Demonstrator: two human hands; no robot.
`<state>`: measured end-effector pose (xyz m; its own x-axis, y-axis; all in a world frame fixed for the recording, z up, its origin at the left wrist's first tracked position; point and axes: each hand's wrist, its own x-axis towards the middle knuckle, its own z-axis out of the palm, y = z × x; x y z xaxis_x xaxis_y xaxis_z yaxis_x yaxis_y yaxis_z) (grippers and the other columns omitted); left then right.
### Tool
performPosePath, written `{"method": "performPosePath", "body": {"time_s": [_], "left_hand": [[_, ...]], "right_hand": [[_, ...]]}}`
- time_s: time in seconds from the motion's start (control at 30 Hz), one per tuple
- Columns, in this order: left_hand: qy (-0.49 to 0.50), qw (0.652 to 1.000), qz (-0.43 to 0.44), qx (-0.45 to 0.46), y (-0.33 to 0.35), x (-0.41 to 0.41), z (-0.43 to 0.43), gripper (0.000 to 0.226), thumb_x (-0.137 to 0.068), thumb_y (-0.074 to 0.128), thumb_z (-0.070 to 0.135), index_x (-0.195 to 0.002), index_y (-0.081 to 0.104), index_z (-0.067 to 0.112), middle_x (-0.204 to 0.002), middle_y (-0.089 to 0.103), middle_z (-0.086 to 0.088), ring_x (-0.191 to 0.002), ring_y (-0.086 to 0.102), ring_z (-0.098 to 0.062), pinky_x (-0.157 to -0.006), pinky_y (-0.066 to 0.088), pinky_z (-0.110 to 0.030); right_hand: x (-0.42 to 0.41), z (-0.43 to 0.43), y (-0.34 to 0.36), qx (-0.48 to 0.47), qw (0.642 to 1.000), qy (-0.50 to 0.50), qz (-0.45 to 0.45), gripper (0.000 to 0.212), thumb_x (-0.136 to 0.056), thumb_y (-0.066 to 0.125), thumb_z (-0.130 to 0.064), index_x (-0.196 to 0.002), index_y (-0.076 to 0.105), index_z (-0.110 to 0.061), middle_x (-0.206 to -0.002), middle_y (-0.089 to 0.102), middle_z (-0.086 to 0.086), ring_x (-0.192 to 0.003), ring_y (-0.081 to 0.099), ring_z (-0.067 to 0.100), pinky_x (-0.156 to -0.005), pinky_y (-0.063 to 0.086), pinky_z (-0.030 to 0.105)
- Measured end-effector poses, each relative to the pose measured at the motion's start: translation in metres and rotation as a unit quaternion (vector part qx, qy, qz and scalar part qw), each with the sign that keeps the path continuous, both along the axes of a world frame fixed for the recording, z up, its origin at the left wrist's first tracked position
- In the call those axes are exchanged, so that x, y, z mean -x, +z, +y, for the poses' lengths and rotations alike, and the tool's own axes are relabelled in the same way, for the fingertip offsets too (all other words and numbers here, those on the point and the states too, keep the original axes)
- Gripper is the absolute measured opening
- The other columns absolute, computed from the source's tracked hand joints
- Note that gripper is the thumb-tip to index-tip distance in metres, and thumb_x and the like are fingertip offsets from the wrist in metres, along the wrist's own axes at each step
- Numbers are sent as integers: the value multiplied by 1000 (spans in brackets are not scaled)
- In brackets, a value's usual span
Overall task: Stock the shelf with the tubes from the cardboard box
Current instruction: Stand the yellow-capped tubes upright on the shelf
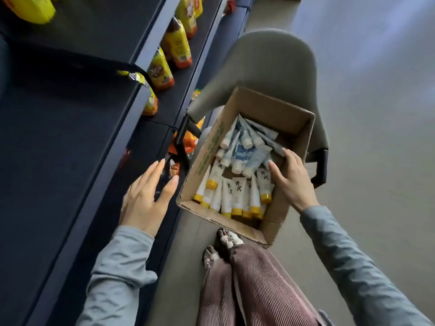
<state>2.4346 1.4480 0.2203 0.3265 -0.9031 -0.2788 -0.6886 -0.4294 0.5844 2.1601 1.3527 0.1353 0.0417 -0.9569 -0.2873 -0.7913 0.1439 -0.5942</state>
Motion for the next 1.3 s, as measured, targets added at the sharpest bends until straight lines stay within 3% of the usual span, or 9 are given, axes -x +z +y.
{"method": "performPosePath", "body": {"time_s": [0.17, 0.3, 0.5, 0.73, 0.93, 1.13, 1.23, 1.3], "left_hand": [[-24, 1000, 10, -14, -45, 5, -18, 88, -68, 20, 72, -142, 34, 27, -149, 33, 7, -137, 27, -10, -114, 20, -37], [-58, 998, 24, -20, -73, 14, -32, 91, -66, 20, 71, -141, 37, 22, -148, 36, 3, -136, 29, -12, -114, 21, -38], [-46, 998, 48, 6, -102, 12, -43, 84, -69, 23, 68, -138, 42, 24, -144, 42, 5, -132, 33, -12, -111, 26, -41], [-46, 996, 83, -4, -131, 6, -42, 82, -70, 24, 68, -137, 43, 24, -143, 43, 5, -131, 35, -12, -110, 26, -34], [-59, 992, 109, -23, -139, 16, -34, 82, -70, 25, 68, -137, 42, 25, -145, 40, 7, -132, 34, -11, -111, 27, -41], [-82, 986, 140, -43, -137, 33, -30, 83, -69, 27, 68, -136, 44, 23, -142, 42, 8, -127, 35, -3, -111, 26, -31], [-73, 981, 173, -55, -137, 37, -30, 67, -78, 38, 56, -134, 47, 21, -140, 47, 7, -128, 40, -9, -110, 30, -33], [-50, 979, 190, -60, -138, 37, -30, 60, -79, 40, 48, -133, 49, 23, -137, 49, 7, -127, 42, -11, -109, 32, -33]], "right_hand": [[-29, 9, -62, -53, 998, 1, -29, 63, -93, 54, -39, -143, 33, -6, -147, 35, 12, -136, 34, 23, -110, 26, 29], [-50, 16, -112, -162, 982, -84, -50, 66, -93, 56, -34, -144, 28, -4, -147, 35, 17, -136, 34, 28, -109, 26, 32], [-54, 32, -168, -301, 944, -138, 21, 63, -92, 57, -28, -144, 28, -7, -146, 32, 17, -131, 38, 34, -104, 35, 40], [-58, 41, -191, -250, 954, -149, 76, 52, -92, 53, -18, -139, 32, -16, -139, 30, 17, -119, 45, 40, -98, 39, 44], [-54, 54, -199, -184, 961, -204, 32, 44, -89, 58, -11, -132, 44, -9, -135, 38, 16, -116, 48, 36, -97, 38, 37], [-62, 52, -202, -259, 896, -354, -69, 47, -86, 65, -16, -127, 47, -2, -130, 54, 19, -121, 50, 34, -98, 38, 35], [-64, 44, -202, -307, 871, -368, -110, 55, -85, 68, -19, -130, 45, 2, -133, 51, 19, -123, 49, 33, -102, 38, 35], [-68, 40, -197, -346, 824, -398, -207, 55, -85, 69, -15, -130, 43, 4, -125, 55, 19, -113, 56, 31, -95, 46, 36]]}}
